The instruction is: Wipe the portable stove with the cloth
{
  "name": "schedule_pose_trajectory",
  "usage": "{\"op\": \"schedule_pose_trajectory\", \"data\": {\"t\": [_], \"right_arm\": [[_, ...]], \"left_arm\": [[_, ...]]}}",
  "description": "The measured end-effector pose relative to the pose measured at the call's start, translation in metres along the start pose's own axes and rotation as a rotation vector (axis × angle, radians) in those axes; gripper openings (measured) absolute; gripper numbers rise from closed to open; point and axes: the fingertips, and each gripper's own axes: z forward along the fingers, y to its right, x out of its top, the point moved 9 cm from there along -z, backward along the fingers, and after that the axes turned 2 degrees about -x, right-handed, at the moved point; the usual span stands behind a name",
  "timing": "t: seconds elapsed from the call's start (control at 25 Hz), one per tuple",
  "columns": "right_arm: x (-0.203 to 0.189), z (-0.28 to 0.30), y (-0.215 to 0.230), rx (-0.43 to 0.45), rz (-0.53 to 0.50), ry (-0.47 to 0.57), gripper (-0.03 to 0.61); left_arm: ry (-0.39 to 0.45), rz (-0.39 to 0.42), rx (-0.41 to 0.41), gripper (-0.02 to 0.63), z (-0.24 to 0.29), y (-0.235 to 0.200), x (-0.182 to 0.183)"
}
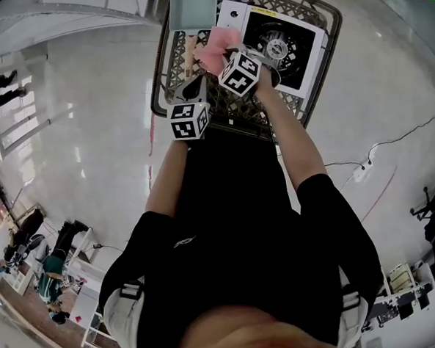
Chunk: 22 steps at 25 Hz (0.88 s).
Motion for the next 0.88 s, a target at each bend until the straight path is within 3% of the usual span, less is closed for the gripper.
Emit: {"op": "schedule_pose_trajectory", "data": {"t": [0.88], "right_arm": [[-0.040, -0.036, 0.020, -0.107, 0.130, -0.012, 0.035]], "left_arm": [[-0.036, 0.096, -0.095, 0.000, 0.018, 0.031, 0.010]]}}
